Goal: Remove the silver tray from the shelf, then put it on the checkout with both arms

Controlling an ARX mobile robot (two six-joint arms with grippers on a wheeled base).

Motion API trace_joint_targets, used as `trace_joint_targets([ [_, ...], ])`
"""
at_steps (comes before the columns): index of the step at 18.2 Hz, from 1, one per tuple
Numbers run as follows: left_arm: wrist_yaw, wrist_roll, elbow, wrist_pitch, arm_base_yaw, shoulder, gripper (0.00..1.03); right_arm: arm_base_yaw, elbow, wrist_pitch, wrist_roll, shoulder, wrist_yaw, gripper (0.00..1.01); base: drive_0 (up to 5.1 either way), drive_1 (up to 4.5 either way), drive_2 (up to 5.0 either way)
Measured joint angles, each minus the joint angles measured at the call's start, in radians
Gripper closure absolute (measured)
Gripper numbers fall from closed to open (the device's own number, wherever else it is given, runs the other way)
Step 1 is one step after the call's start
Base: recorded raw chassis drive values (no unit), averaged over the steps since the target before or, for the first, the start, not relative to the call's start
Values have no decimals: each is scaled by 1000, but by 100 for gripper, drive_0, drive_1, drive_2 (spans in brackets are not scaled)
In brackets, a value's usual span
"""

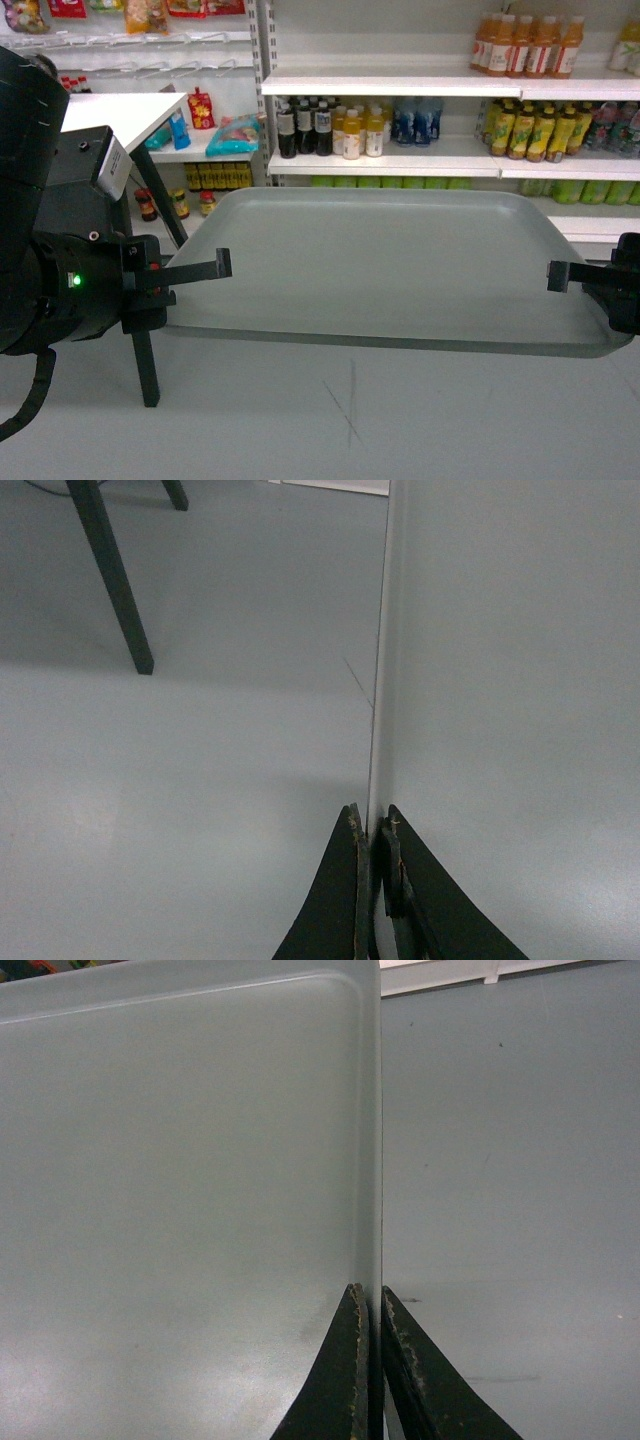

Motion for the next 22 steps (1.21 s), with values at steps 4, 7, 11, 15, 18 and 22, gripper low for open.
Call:
trace_joint_targets([
  [4,0,0,0,0,0,0,100,0,0,-5,0,0,0,97,-494,332,134],
  [7,0,0,0,2,0,0,100,0,0,-2,0,0,-2,97,-487,339,142],
  [11,0,0,0,6,0,0,100,0,0,0,0,-1,-1,97,-482,343,146],
  [15,0,0,0,4,0,0,100,0,0,3,0,-1,-2,97,-483,343,146],
  [18,0,0,0,3,0,0,100,0,0,1,0,-1,-2,97,-482,344,147],
  [22,0,0,0,0,0,0,100,0,0,-1,0,-1,-2,97,-483,343,146],
])
